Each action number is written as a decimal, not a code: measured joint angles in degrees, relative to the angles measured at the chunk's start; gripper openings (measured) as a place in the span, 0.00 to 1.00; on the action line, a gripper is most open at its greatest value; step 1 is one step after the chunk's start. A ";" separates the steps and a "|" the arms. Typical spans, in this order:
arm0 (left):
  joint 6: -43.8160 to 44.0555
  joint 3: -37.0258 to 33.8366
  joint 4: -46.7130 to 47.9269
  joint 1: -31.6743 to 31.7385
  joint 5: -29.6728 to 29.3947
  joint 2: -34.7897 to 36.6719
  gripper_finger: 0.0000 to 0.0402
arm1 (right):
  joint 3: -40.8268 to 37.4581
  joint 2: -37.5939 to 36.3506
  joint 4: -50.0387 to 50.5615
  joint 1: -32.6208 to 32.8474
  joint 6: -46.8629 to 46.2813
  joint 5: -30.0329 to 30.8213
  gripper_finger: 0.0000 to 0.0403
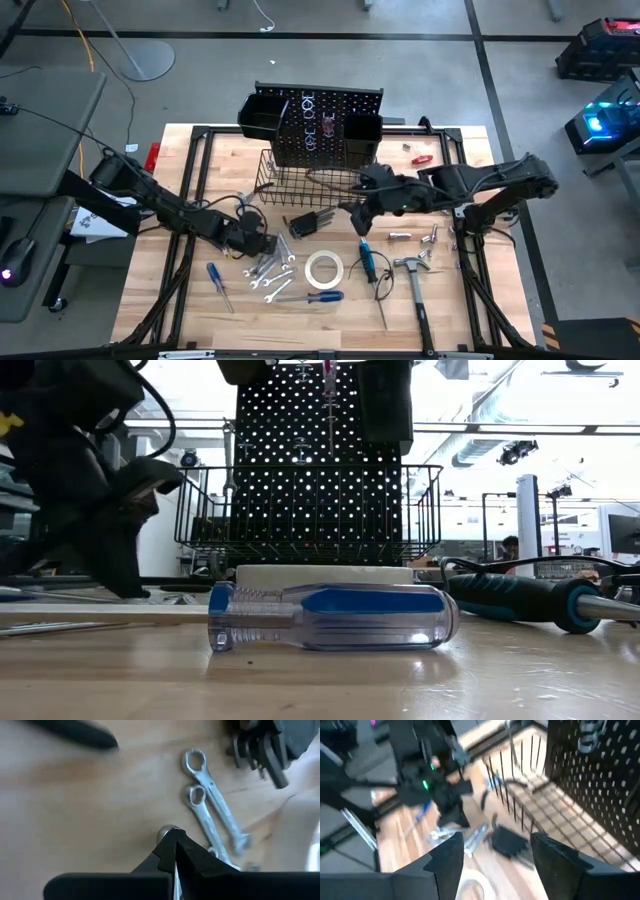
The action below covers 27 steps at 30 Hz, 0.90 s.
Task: Hang tools onto peg board
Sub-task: Hang the wrench on the peg board
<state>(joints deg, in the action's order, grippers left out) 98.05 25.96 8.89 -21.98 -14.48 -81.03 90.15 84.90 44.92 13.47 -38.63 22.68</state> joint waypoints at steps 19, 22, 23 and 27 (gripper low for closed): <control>27.52 -0.12 -9.76 0.16 -13.77 -0.12 0.00 | 0.00 24.34 -18.19 0.01 14.94 -26.88 0.55; 25.93 -0.09 -10.07 -0.19 -14.12 -0.12 0.00 | 0.00 27.83 -22.82 0.00 11.77 -30.69 0.55; 24.02 -0.09 -10.06 -0.40 -14.12 -0.09 0.00 | 0.00 28.52 -23.57 0.00 10.93 -31.82 0.55; 14.80 -0.05 -10.10 -1.72 -12.76 1.10 0.00 | 0.00 28.98 -23.25 0.09 9.68 -33.87 0.55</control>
<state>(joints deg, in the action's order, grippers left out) 112.84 25.91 -1.22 -23.71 -27.24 -79.92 90.15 113.88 21.66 13.56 -28.95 -11.19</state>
